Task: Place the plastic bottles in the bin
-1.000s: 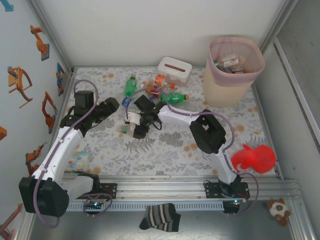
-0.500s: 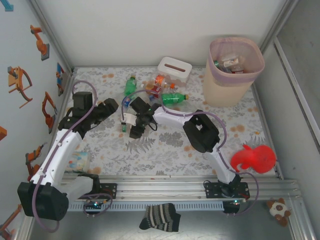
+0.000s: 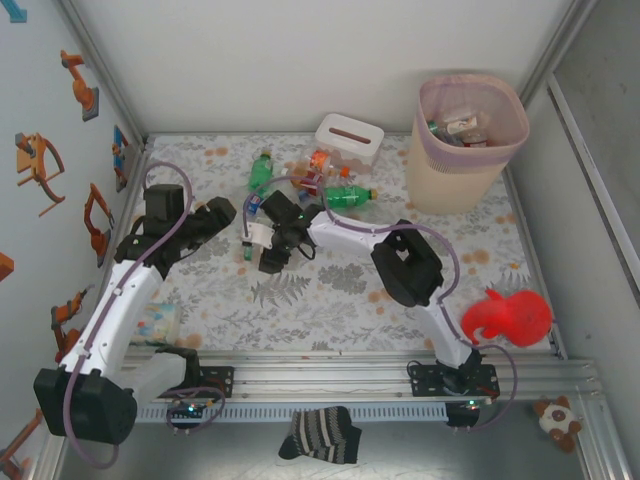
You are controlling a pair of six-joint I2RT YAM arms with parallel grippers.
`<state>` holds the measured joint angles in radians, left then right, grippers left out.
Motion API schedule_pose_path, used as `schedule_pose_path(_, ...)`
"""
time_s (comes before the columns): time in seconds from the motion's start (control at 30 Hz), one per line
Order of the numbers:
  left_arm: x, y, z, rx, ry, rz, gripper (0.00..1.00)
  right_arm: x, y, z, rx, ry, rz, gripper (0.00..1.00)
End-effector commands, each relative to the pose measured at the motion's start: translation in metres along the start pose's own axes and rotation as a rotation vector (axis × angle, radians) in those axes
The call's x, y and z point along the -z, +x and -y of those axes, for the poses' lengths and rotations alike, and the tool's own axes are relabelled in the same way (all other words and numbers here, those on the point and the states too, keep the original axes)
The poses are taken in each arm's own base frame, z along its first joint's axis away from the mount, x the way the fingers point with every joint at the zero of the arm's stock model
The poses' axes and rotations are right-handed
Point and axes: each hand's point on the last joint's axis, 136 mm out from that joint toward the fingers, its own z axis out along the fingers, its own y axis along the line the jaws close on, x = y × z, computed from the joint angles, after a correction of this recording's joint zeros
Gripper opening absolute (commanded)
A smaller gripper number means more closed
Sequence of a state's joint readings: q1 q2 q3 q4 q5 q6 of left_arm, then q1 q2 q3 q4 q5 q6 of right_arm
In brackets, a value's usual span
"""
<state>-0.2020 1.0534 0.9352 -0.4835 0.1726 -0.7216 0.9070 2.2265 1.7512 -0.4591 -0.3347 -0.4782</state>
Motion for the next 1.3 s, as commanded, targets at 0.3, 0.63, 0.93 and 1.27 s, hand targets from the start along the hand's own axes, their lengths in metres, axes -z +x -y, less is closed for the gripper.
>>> schedule_pose_path(0.3, 0.017, -0.016, 0.029, -0.009, 0.164, 0.101, 0.76, 0.102, -0.043, 0.025, -0.068, 0.125, 0.141, 0.54)
schedule_pose_path(0.63, 0.019, -0.024, 0.046, -0.023, 0.245, 0.125, 0.76, 0.195, -0.036, 0.074, -0.201, 0.282, 0.241, 0.53)
schedule_pose_path(0.93, 0.014, -0.021, 0.048, -0.010, 0.250, 0.095, 0.77, 0.297, -0.027, 0.133, -0.385, 0.459, 0.381, 0.50)
schedule_pose_path(1.27, 0.015, -0.020, 0.046, -0.010, 0.247, 0.102, 0.77, 0.395, 0.004, 0.207, -0.605, 0.658, 0.500, 0.47)
